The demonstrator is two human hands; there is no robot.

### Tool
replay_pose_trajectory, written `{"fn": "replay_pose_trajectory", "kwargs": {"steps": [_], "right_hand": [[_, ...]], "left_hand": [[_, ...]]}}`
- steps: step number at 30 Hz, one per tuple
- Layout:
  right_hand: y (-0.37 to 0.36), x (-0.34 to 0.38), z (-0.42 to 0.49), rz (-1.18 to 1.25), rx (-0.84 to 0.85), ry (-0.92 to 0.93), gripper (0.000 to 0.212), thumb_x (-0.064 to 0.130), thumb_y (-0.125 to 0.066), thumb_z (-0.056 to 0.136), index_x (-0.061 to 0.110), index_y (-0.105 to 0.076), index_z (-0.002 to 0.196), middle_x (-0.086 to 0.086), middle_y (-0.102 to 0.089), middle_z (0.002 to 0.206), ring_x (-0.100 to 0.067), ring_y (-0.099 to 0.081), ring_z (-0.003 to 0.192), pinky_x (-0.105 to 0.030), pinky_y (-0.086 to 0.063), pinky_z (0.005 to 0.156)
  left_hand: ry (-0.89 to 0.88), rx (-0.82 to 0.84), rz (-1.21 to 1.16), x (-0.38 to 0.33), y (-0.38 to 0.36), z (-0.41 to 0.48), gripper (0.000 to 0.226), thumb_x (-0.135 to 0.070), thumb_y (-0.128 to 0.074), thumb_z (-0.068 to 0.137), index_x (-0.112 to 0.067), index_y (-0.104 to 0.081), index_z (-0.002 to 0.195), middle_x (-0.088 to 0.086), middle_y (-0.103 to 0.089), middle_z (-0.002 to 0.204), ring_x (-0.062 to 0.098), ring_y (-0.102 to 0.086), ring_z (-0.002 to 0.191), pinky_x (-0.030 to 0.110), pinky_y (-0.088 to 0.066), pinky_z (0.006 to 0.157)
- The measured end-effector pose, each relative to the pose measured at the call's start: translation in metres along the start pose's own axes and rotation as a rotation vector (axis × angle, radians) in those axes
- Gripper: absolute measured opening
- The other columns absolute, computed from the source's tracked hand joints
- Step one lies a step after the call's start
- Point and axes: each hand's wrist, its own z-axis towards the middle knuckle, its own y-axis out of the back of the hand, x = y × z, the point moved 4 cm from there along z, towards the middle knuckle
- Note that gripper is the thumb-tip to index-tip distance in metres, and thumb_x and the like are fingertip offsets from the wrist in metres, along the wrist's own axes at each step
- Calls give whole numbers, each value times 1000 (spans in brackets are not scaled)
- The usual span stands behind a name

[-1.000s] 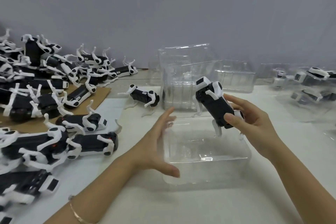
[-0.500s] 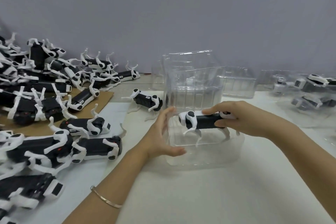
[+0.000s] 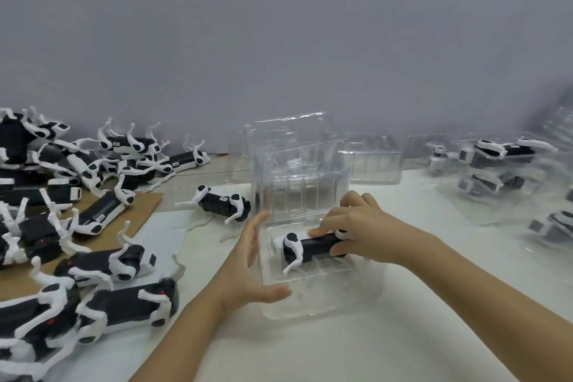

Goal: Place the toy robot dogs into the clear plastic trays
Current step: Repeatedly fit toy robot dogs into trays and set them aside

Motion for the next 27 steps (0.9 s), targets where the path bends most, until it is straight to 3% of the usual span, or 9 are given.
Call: {"fn": "replay_pose_trajectory", "kwargs": {"steps": [2,5,8,11,12,14,17,19,27], "right_hand": [[-2,-2,-7,23,-37,12,40,41,-65,90,47,-57,128,25,-53,118,-6,-24,102,-24,-23,94],[8,-7,-25,543,-279,-103,41,47,-76,77,55,-62,115,31,-46,117,7,-37,117,-7,-28,97],[6,-25,-42,863,-608,-433,47,54,-68,79,54,-53,123,22,-49,124,1,-45,122,-18,-35,99],[-23,-21,-43,1060,-233,-642,71,55,-58,88,37,-29,149,10,-37,148,-9,-40,129,-28,-31,97],[-30,-14,-43,1150,-144,-627,75,58,-59,85,38,-27,150,13,-36,148,-5,-42,123,-27,-33,95],[-25,-3,-42,1362,-199,-555,83,56,-75,71,50,-33,143,20,-45,138,3,-56,108,-22,-44,85],[-8,3,-38,1541,-377,-388,74,48,-79,56,63,-44,119,8,-53,132,-7,-66,104,-32,-51,89],[3,5,-36,1542,-464,-302,70,46,-81,54,64,-46,111,6,-52,133,-15,-67,106,-42,-51,97],[18,14,-34,1412,-539,-256,64,39,-80,66,66,-40,109,7,-56,130,-16,-71,92,-38,-58,86]], "left_hand": [[22,2,-30,5,2,2,118,-42,-87,47,-48,-21,144,-26,-17,156,-13,-11,142,18,-17,118],[21,70,-46,5,1,-1,119,-43,-86,48,-45,-18,146,-30,-12,154,-16,-9,141,17,-15,117],[104,-10,-160,-7,-2,8,114,-42,-78,49,-40,-17,145,-35,-19,146,-18,-19,135,18,-21,109],[113,-37,-354,-18,-3,0,92,-44,-75,49,-4,-57,130,11,-58,134,25,-47,129,22,-38,103],[160,-48,-358,-22,-10,4,74,-48,-74,54,-6,-69,114,14,-68,115,28,-56,117,24,-44,97],[236,-203,-394,-34,-20,14,58,-46,-75,68,-26,-62,121,-11,-66,117,8,-58,114,29,-43,97],[41,-410,-365,-54,-11,4,92,-55,-83,58,-58,-36,136,-36,-38,136,-3,-37,133,35,-33,108],[-76,-434,-288,-69,-7,2,90,-60,-86,56,-71,-34,128,-48,-32,131,-7,-37,131,27,-34,101],[-118,-508,-236,-74,0,-3,76,-46,-78,63,-68,-39,125,-40,-40,135,-17,-41,123,11,-36,84]]}}
